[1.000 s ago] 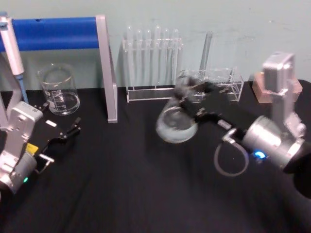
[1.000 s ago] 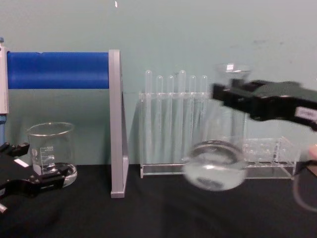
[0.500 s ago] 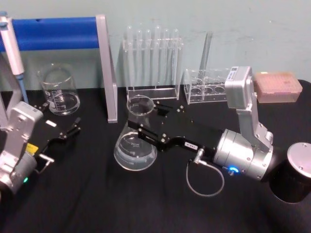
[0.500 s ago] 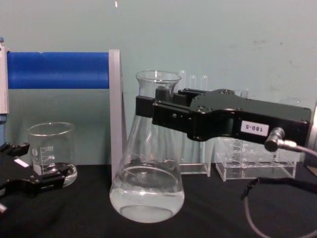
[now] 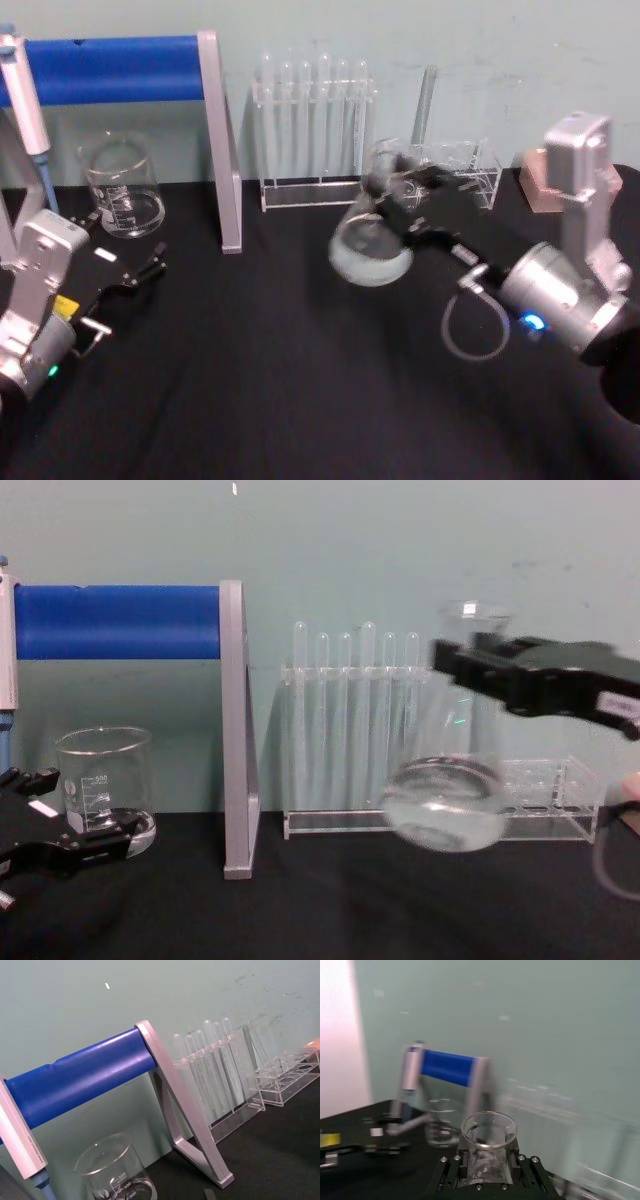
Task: Grasp the erlenmeyer flask with one hand, shake it three times, then place it back.
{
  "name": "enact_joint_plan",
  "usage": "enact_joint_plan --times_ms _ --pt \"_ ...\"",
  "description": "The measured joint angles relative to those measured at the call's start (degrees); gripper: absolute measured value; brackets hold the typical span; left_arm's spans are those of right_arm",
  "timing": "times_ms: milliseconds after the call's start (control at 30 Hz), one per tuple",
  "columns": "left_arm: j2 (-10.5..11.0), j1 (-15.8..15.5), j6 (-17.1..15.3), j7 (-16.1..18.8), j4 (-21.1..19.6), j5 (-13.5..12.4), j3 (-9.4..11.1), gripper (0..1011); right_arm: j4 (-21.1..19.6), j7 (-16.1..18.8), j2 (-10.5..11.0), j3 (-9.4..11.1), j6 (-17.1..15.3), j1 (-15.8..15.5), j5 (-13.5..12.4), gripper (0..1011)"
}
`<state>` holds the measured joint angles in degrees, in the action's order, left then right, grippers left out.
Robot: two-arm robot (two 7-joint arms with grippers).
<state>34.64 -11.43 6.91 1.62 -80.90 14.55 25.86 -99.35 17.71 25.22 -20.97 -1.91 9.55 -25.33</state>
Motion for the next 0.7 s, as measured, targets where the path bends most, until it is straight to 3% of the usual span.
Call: enact_joint_plan --times_ms 167,367,567,700 --pt "0.00 0.00 0.00 0.00 0.00 0.00 0.00 1001 -0.80 -5.09 0.48 4.78 -0.54 -2.55 1.68 452" --pt "0.00 0.00 0.00 0.00 0.00 0.00 0.00 1001 -1.27 -8.13 0.68 8.38 -1.12 -4.36 2.93 452" --pt "0.00 0.00 0.00 0.00 0.00 0.00 0.00 1001 -1.28 -6.61 0.15 8.55 -1.27 -4.17 3.08 452" --pt "0.00 0.00 0.00 0.00 0.00 0.00 0.00 1001 -0.98 -2.60 -0.67 6.60 -1.37 -3.01 2.59 451"
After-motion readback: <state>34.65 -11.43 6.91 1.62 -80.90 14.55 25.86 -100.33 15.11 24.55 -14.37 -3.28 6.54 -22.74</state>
